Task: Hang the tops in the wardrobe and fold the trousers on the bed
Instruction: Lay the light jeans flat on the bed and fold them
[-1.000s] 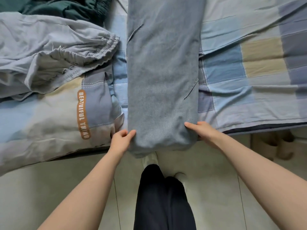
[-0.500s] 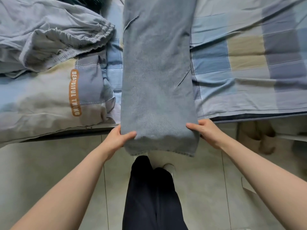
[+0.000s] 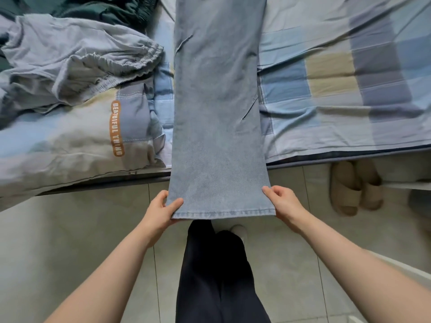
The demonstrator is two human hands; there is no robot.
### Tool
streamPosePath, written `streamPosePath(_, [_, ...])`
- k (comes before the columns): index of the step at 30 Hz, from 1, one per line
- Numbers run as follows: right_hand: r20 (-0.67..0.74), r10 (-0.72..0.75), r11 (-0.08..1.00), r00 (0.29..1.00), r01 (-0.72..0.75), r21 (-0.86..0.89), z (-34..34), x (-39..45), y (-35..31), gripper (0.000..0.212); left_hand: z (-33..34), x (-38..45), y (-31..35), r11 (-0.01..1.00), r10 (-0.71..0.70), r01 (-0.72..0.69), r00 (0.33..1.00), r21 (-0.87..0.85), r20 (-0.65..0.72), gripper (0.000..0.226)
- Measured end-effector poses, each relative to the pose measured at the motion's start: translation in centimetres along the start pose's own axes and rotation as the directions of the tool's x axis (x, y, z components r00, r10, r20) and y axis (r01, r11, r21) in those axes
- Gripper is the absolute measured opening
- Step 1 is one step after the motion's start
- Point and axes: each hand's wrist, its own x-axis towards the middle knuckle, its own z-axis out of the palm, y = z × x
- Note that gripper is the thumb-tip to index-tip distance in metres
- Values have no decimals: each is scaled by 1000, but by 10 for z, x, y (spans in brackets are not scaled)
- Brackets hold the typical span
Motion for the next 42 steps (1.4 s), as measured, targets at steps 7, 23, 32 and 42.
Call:
streamPosePath(7, [-68, 2, 995, 998, -9, -99, -9, -18, -22, 19, 6, -26, 17, 985, 27, -15, 997, 169, -70, 24])
streamPosePath(23, [-45, -198, 747, 979, 181, 640, -67, 113, -322, 17, 7, 124, 363, 973, 208, -190, 968, -129, 140, 39])
streamPosePath(32, [-80, 199, 979, 977, -195, 58, -29, 199, -242, 16, 22, 208, 267, 745, 59, -34, 998, 666, -15, 5])
streamPosePath(42, [-49, 67, 994, 997, -71, -82, -21, 215, -200, 38, 13, 210, 218, 892, 79, -18, 990, 452, -116, 9])
